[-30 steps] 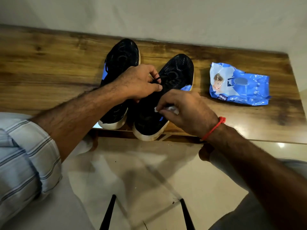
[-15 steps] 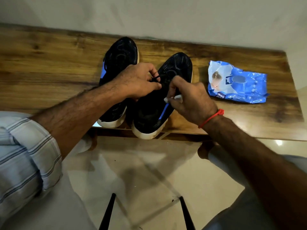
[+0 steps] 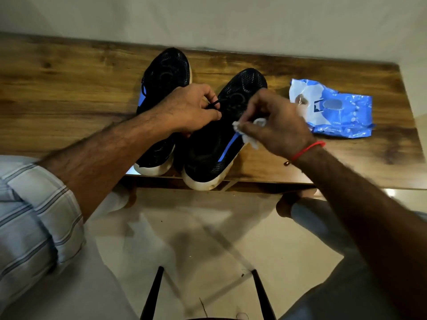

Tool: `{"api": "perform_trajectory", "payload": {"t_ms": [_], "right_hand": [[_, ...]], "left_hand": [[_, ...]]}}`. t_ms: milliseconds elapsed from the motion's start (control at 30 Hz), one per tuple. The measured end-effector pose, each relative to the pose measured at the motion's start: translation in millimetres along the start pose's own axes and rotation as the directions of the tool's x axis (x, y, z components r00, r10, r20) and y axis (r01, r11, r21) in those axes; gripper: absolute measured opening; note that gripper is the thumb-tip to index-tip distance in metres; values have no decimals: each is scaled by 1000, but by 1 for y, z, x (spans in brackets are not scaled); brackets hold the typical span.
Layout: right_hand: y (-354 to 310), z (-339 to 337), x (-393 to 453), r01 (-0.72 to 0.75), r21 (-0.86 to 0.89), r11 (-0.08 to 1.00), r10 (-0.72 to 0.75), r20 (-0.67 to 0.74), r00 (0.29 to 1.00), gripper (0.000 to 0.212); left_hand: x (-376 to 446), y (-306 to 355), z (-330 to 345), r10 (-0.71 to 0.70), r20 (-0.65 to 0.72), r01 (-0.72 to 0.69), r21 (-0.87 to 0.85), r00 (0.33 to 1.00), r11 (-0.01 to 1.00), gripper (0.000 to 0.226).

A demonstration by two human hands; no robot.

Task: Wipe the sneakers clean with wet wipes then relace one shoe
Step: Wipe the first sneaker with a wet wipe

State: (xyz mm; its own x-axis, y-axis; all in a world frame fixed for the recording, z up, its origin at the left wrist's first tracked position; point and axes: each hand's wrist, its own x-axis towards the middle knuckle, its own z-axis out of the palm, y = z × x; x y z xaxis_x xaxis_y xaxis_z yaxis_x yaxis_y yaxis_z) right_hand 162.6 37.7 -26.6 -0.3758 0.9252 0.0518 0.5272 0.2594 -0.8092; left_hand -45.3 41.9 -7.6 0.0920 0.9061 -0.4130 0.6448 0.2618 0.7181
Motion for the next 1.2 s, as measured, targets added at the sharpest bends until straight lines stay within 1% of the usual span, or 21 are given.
{"api": "perform_trajectory", "payload": {"t_ms": [67, 133, 200, 267, 300, 400, 433, 500, 533, 567, 600, 633, 667, 733, 800, 833, 933, 1000, 1067, 1133, 1200], "right_hand": [[21, -15, 6, -111, 18, 994, 112, -91, 990, 27], [32, -18, 4, -149, -5, 989, 147, -135, 980, 29], [31, -12, 2, -128, 6, 992, 127, -148, 981, 31], [20, -1, 0, -55, 21, 998, 57, -146, 988, 32], [14, 6, -1, -12, 13, 1000, 13, -133, 991, 29], [-6, 23, -5, 122, -87, 989, -127, -54, 990, 23], [-13, 26, -6, 165, -87, 983, -166, -14, 986, 23], [-24, 29, -9, 258, -51, 965, -249, 132, 959, 22], [-26, 29, -9, 295, -57, 954, -277, 213, 937, 21], [-28, 28, -7, 312, -78, 947, -282, 265, 922, 21], [-27, 26, -4, 308, -103, 946, -272, 265, 925, 22], [-25, 25, 0, 287, -117, 951, -257, 220, 941, 22], [-21, 24, 4, 266, -122, 956, -248, 145, 958, 23], [-13, 23, 11, 233, -136, 963, -234, 11, 972, 27], [-9, 24, 12, 223, -149, 963, -231, -35, 972, 28], [-9, 24, 10, 227, -145, 963, -231, -11, 973, 27], [-21, 20, -4, 250, -96, 963, -233, 165, 958, 25], [-31, 21, -19, 248, -7, 969, -238, 257, 937, 28], [-38, 27, -32, 292, 45, 955, -290, 332, 898, 28], [-37, 32, -39, 339, 16, 941, -326, 324, 888, 27], [-30, 29, -35, 329, -27, 944, -312, 254, 916, 27]], "left_hand": [[1, -1, 0, -3, -6, 3, -27, 1000, 1000, 10], [1, -2, 0, -4, -16, 3, -34, 1000, 999, 10], [1, -2, 1, -4, -23, 3, -41, 1000, 999, 10], [1, -2, 1, -9, -18, 8, -40, 1000, 999, 10], [1, -2, 1, -10, -13, 9, -40, 1000, 999, 10], [0, -1, 0, -12, -7, 12, -51, 1000, 999, 10], [0, -1, 0, -11, -15, 11, -47, 1000, 999, 11], [1, -2, 0, -9, -23, 8, -43, 1000, 999, 12], [0, -3, 0, -6, -21, 5, -50, 1000, 999, 12], [0, -3, 0, 0, -16, -1, -49, 1000, 999, 13], [0, -2, 1, 6, -10, -7, -32, 1000, 999, 14], [-1, -1, 1, 8, -7, -8, -12, 1000, 1000, 15], [0, -1, 1, 6, -7, -6, 1, 1000, 1000, 15], [1, -1, 1, -3, -21, 3, -10, 1000, 1000, 13], [2, -3, 1, -8, -36, 7, -19, 999, 1000, 11], [3, -4, 2, -7, -39, 6, -15, 999, 1000, 11], [4, -6, 3, -12, -51, 11, -11, 999, 1000, 11], [5, -8, 4, -5, -60, 4, -30, 998, 1000, 11], [6, -9, 5, 3, -67, -5, -40, 998, 999, 9], [7, -9, 6, 12, -72, -14, -30, 997, 999, 9], [8, -8, 5, 4, -81, -6, -18, 997, 1000, 12]]}}
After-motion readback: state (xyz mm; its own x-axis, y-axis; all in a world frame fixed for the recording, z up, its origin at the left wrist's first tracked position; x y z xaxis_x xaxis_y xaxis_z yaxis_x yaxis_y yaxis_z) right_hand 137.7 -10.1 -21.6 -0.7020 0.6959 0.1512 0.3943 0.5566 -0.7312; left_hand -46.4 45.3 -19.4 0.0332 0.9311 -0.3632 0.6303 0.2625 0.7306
